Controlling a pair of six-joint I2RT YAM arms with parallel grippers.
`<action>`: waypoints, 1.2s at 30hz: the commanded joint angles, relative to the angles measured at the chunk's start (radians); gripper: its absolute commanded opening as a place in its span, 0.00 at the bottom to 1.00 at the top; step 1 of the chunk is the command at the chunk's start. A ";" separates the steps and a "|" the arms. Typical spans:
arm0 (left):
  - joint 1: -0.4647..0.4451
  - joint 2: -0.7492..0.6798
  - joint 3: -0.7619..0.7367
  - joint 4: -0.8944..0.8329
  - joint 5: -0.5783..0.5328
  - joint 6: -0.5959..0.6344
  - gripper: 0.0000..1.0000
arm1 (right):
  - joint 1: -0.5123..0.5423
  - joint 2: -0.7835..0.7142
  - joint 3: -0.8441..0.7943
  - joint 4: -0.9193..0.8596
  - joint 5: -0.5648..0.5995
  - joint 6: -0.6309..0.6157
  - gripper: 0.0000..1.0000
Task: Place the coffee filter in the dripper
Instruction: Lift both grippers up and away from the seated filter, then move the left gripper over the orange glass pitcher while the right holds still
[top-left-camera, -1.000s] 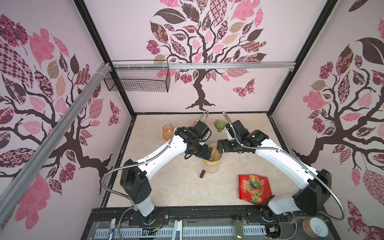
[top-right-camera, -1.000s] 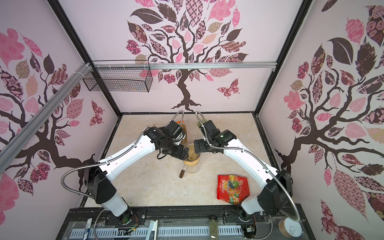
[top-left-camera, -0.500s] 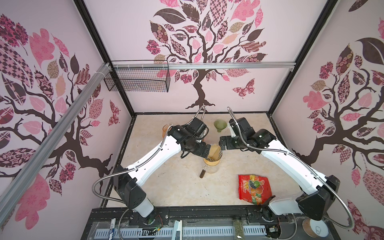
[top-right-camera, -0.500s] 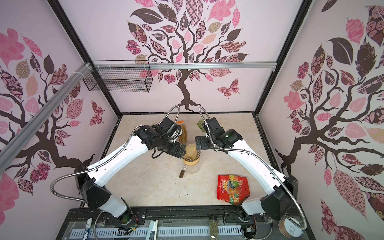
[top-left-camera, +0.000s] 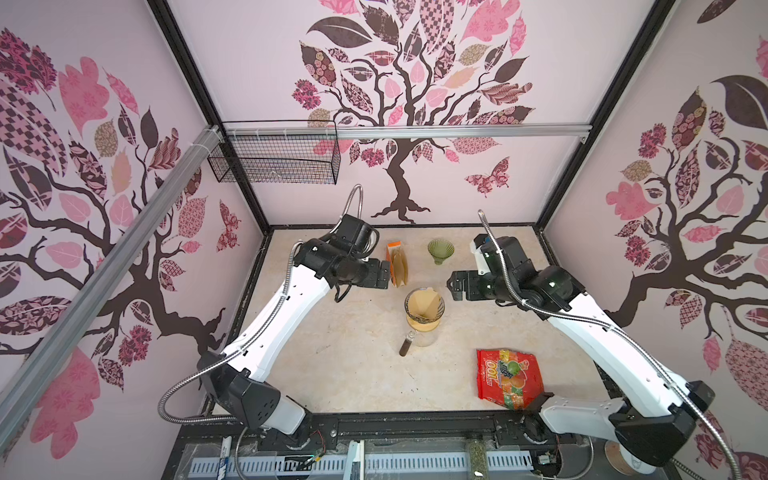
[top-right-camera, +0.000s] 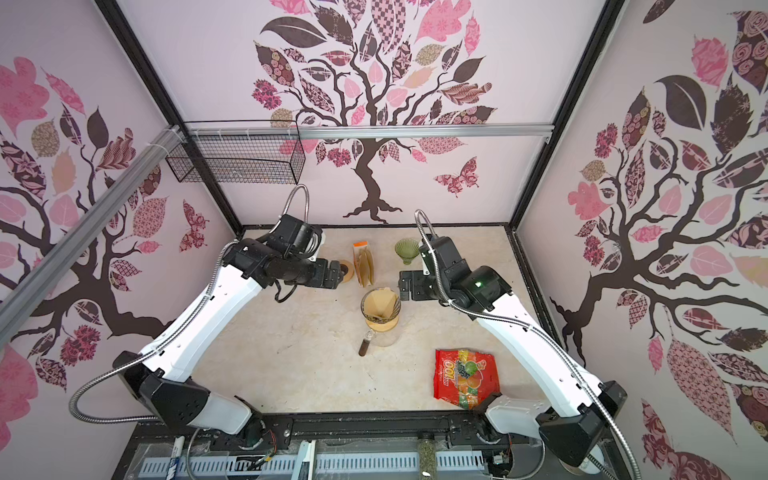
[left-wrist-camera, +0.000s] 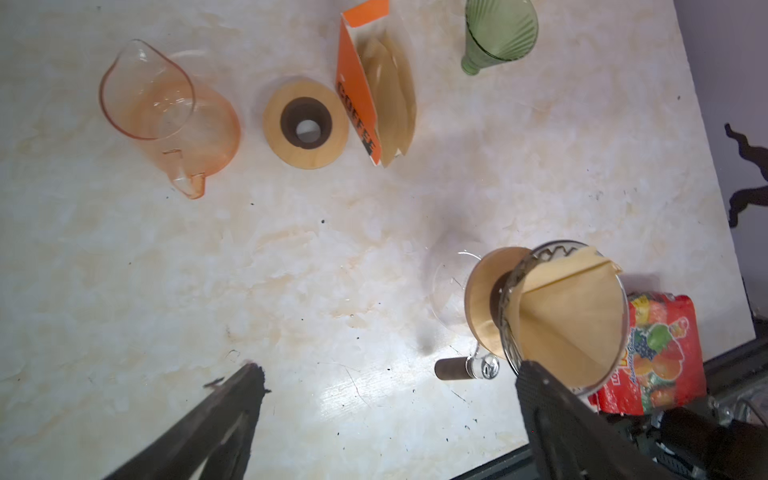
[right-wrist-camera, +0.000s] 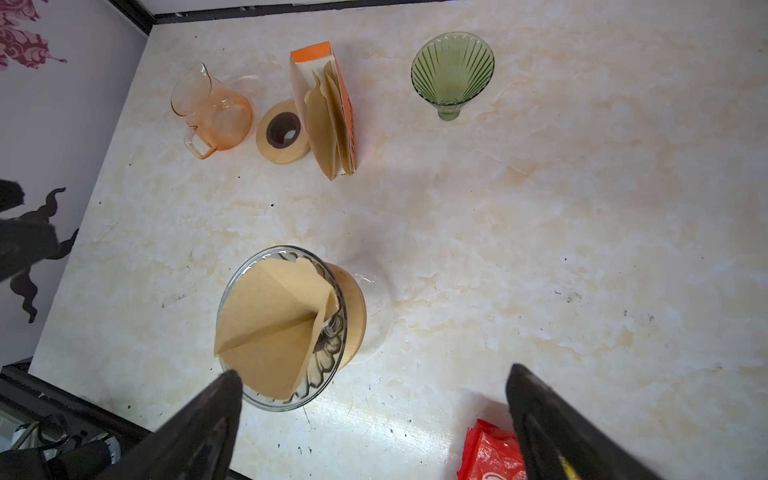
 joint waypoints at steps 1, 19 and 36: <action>0.069 0.005 0.017 0.023 -0.009 -0.025 0.98 | 0.001 -0.037 -0.004 -0.040 0.007 0.017 1.00; 0.322 0.520 0.315 0.093 -0.152 -0.031 0.98 | 0.002 -0.058 -0.042 -0.044 -0.023 0.037 1.00; 0.363 0.795 0.546 0.103 -0.228 -0.015 0.98 | 0.001 -0.007 -0.009 -0.066 -0.001 -0.003 1.00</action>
